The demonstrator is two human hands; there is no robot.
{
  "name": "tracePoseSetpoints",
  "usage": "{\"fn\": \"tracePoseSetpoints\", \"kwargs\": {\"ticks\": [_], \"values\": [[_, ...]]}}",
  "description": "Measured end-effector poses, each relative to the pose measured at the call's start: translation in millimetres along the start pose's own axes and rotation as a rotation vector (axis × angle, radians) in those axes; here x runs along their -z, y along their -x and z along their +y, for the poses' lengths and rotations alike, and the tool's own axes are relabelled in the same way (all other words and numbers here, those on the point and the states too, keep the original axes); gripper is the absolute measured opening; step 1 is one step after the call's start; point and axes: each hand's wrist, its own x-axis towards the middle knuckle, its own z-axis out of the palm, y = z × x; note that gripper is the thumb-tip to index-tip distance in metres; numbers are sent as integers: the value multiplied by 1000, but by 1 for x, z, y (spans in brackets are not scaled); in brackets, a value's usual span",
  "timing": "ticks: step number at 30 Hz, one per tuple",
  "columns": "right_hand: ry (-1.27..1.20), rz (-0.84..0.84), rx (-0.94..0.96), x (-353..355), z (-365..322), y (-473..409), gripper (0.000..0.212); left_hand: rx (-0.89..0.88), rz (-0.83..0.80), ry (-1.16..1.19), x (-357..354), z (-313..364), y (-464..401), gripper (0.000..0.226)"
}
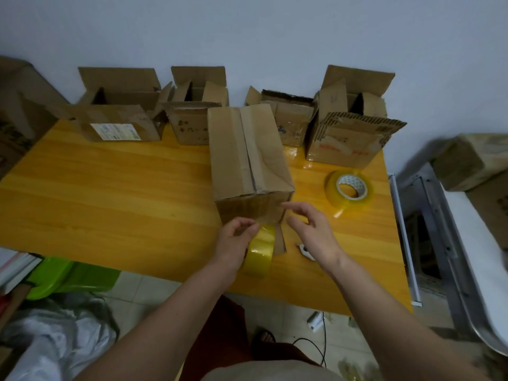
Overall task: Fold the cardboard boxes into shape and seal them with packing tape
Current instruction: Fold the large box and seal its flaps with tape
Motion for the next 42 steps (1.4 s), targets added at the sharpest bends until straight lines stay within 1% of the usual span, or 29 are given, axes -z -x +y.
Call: {"fn": "tracePoseSetpoints", "kwargs": {"ticks": [2,4,5,10,13,14,15,17,18,19,21,23,26,30,33,35,38,39,40,41,42], "values": [[-171,-54,-142,3,-1,7,19,-71,20,-30,-10,6,5,4],[-287,-44,-208,5,-4,12,8,-125,15,-16,-19,10,9,3],[-339,-33,-229,5,-6,14,7,-145,2,-10,-23,12,10,2],[-620,93,-300,12,-15,21,20,-248,-91,-36,-36,15,15,11],[-719,125,-320,14,-21,22,25,-281,-89,-62,-43,17,19,18],[-741,140,-324,15,-23,23,26,-285,-90,-66,-45,18,20,23],[-753,157,-331,16,-24,23,26,-286,-103,-58,-47,20,22,33],[-739,197,-340,19,-24,23,29,-292,-152,-39,-49,24,23,62],[-717,213,-340,20,-24,23,31,-304,-172,-60,-50,25,23,72],[-698,225,-337,22,-23,23,33,-328,-184,-99,-51,26,23,75],[-684,234,-326,24,-21,23,34,-400,-184,-194,-54,27,24,59],[-657,241,-323,26,-21,23,30,-452,-165,-241,-56,26,24,43],[-624,255,-320,29,-22,22,28,-438,-137,-225,-59,25,24,30],[-563,250,-296,34,-17,22,31,-416,-126,-240,-65,27,23,20],[-464,241,-287,40,-16,22,33,-385,-107,-264,-69,28,22,14],[-422,244,-290,44,-15,23,34,-383,-98,-264,-71,27,20,14],[-377,289,-303,51,-16,25,35,-399,-74,-329,-73,30,18,16],[-376,301,-295,53,-16,26,31,-384,-68,-337,-74,31,17,15],[-418,296,-285,55,-16,26,20,-354,-61,-329,-75,32,14,13],[-486,276,-272,58,-15,27,22,-316,-58,-309,-75,33,12,11],[-537,242,-246,61,-13,29,37,-281,-63,-283,-74,34,10,9]]}}
